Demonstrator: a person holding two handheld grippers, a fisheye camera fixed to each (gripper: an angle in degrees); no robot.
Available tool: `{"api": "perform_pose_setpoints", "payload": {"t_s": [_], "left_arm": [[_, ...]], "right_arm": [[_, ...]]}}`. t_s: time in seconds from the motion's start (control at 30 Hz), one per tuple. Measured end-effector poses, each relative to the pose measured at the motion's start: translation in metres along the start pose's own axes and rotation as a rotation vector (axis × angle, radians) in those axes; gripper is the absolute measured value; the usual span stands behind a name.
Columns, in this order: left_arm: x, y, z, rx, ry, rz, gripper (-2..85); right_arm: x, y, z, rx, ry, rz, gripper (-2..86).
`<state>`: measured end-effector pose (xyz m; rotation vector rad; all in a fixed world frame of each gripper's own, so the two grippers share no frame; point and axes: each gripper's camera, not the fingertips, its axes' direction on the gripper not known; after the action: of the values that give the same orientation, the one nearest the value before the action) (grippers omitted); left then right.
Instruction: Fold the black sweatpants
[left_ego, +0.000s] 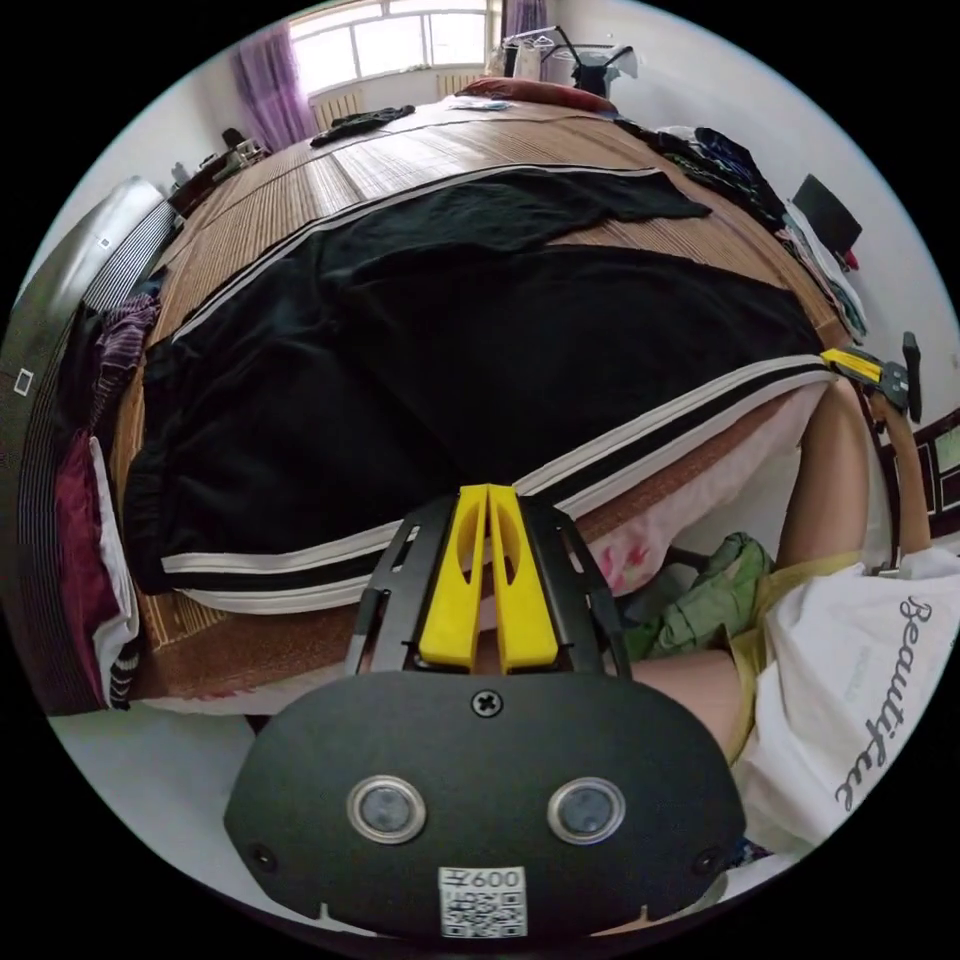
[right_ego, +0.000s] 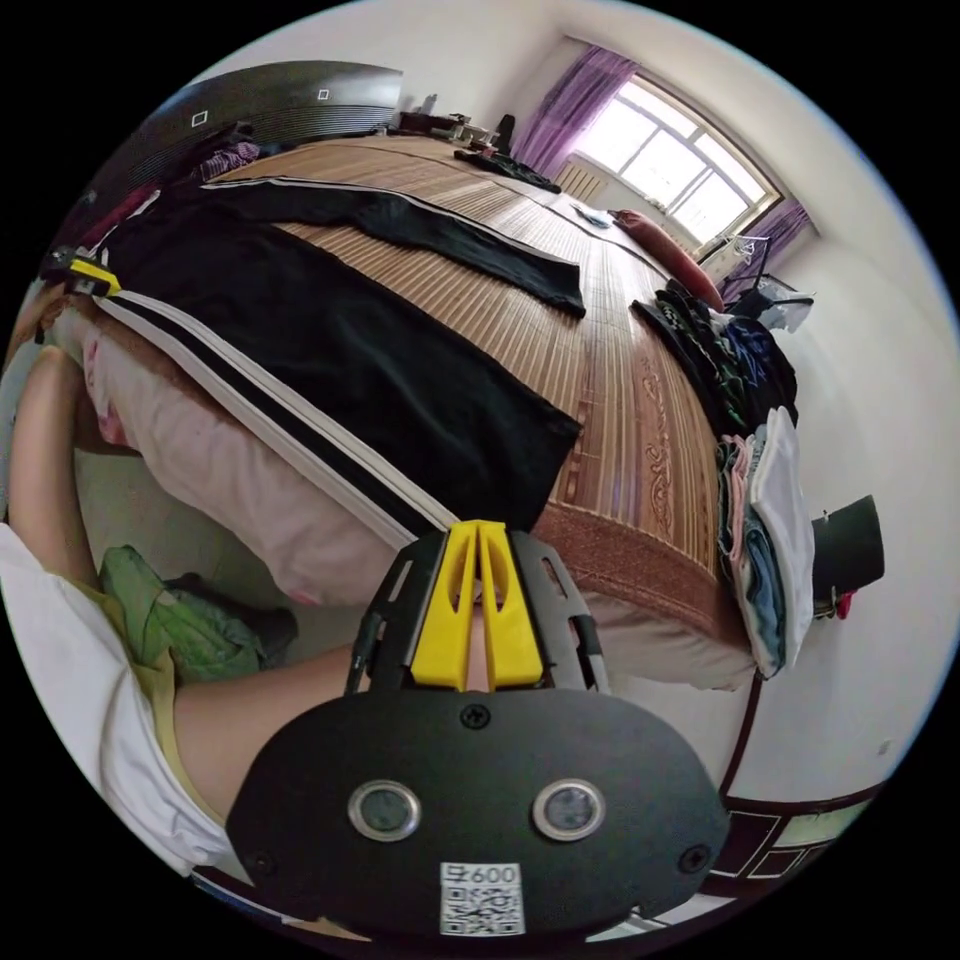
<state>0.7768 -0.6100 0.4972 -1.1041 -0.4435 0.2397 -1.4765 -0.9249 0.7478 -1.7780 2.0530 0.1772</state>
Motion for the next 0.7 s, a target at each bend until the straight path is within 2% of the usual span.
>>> {"api": "perform_pose_setpoints", "payload": {"t_s": [0.13, 0.2, 0.37, 0.47, 0.53, 0.57, 0.7], "left_arm": [[0.004, 0.038, 0.010, 0.021, -0.119, 0.008, 0.2], [0.010, 0.056, 0.008, 0.091, -0.121, 0.008, 0.2], [0.035, 0.088, 0.024, 0.277, 0.032, 0.010, 0.2], [0.043, 0.102, 0.067, 0.255, 0.103, -0.066, 0.2], [0.041, 0.133, 0.076, 0.379, 0.086, -0.153, 0.2], [0.038, 0.157, 0.085, 0.449, 0.099, -0.216, 0.2], [0.041, 0.222, 0.107, 0.665, 0.068, -0.205, 0.2]], "right_arm": [[0.007, 0.010, -0.001, -0.036, 0.028, 0.007, -0.8], [0.012, 0.015, -0.011, -0.020, 0.022, 0.050, -0.8], [0.009, 0.040, -0.047, 0.371, -0.194, 0.173, -0.9], [0.000, 0.042, -0.017, 0.348, -0.235, 0.250, -0.9], [-0.006, 0.045, 0.017, 0.221, -0.262, 0.239, -0.9], [-0.005, 0.061, 0.018, 0.320, -0.247, 0.254, -0.8], [-0.007, 0.084, 0.029, 0.381, -0.209, 0.220, -0.8]]}}
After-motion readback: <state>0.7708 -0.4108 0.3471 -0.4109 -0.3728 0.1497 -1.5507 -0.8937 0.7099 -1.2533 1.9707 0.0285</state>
